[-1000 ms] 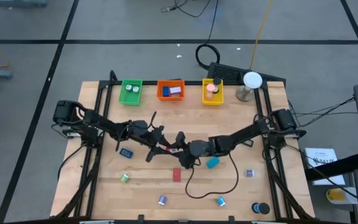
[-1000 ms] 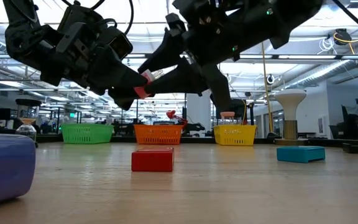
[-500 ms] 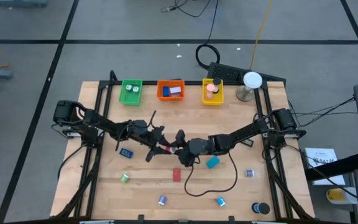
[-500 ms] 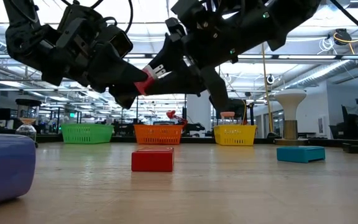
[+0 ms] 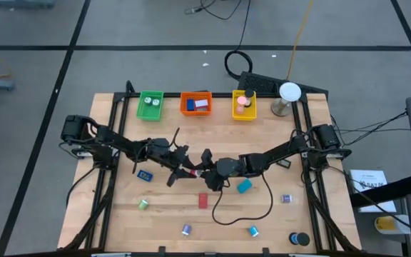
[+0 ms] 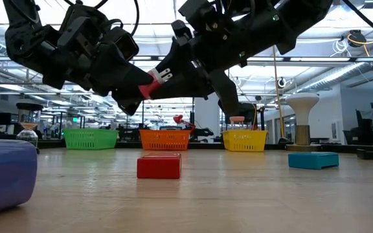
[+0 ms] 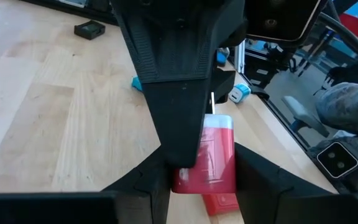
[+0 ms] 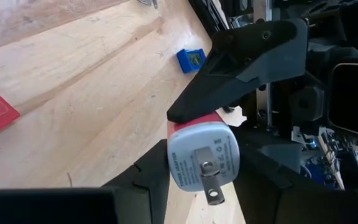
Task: Pick & Place Office items
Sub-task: Put the pink charger adaptor into the green bin
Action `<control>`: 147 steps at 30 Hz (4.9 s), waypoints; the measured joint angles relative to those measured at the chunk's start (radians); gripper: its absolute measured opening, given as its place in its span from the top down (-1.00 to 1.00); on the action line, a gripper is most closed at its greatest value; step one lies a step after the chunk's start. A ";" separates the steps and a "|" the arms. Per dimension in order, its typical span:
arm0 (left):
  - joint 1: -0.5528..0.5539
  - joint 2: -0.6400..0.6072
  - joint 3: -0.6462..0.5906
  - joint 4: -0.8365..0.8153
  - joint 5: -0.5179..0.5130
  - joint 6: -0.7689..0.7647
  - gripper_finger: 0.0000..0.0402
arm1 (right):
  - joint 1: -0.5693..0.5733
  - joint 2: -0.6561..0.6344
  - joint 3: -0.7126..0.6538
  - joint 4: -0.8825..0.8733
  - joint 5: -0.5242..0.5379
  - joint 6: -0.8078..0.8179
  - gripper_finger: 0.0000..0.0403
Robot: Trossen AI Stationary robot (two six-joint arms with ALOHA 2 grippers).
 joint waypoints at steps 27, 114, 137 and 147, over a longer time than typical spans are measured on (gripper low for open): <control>0.000 -0.342 -0.002 -0.498 -0.467 0.281 0.06 | -0.277 0.066 0.327 -0.898 0.010 0.823 0.32; 0.151 0.295 0.733 -1.069 -0.344 0.438 -0.48 | -0.190 -0.617 -0.571 -0.236 0.128 0.964 1.00; 0.152 0.367 0.732 -1.025 -0.377 0.423 -0.03 | -0.190 -0.617 -0.571 -0.236 0.129 0.950 1.00; 0.171 0.303 0.732 -1.038 -0.410 0.386 0.31 | -0.189 -0.617 -0.571 -0.236 0.129 0.950 1.00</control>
